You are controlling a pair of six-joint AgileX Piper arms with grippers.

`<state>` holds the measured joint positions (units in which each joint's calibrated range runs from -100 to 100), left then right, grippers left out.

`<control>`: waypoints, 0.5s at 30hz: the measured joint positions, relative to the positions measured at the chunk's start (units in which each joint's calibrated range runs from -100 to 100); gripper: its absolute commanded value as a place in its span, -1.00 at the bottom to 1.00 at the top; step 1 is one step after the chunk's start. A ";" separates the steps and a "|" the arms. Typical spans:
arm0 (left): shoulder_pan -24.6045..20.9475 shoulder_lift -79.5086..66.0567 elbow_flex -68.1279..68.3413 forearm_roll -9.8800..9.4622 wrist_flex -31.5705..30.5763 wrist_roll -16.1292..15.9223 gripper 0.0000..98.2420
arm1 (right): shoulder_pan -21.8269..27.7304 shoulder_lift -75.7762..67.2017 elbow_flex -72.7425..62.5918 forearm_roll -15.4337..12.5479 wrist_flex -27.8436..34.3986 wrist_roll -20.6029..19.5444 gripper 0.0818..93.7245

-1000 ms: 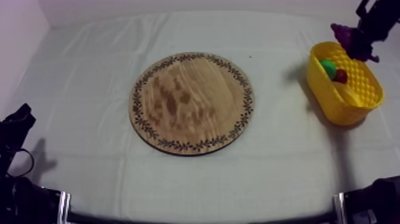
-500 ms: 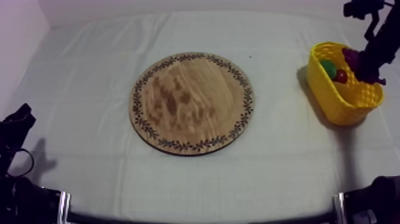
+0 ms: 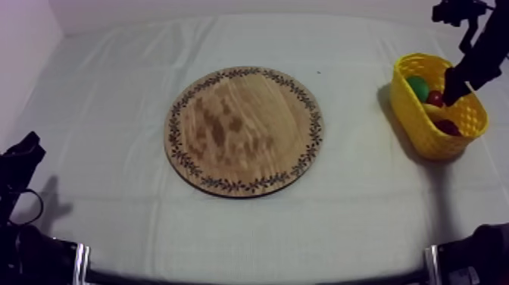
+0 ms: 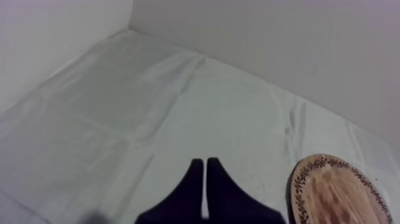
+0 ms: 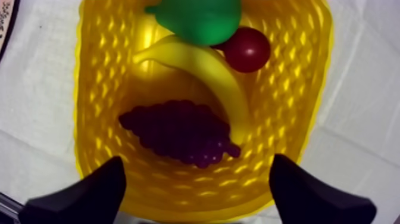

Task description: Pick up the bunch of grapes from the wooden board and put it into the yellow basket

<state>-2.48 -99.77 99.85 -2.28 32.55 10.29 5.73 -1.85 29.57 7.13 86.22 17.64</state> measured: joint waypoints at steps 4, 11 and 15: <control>0.00 0.00 0.00 0.00 0.00 0.00 -1.00 | -0.15 -1.17 0.02 -0.22 0.49 -0.12 0.19; 0.00 0.00 0.00 0.00 0.00 0.00 -1.00 | -0.11 -4.94 -0.06 -0.73 1.19 0.23 -0.34; 0.00 0.00 0.00 0.00 0.00 0.00 -1.00 | -0.64 -8.25 1.00 -0.66 0.73 0.23 -0.57</control>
<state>-2.48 -99.77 99.85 -2.28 32.55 10.29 5.09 -10.10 30.57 6.47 86.94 17.87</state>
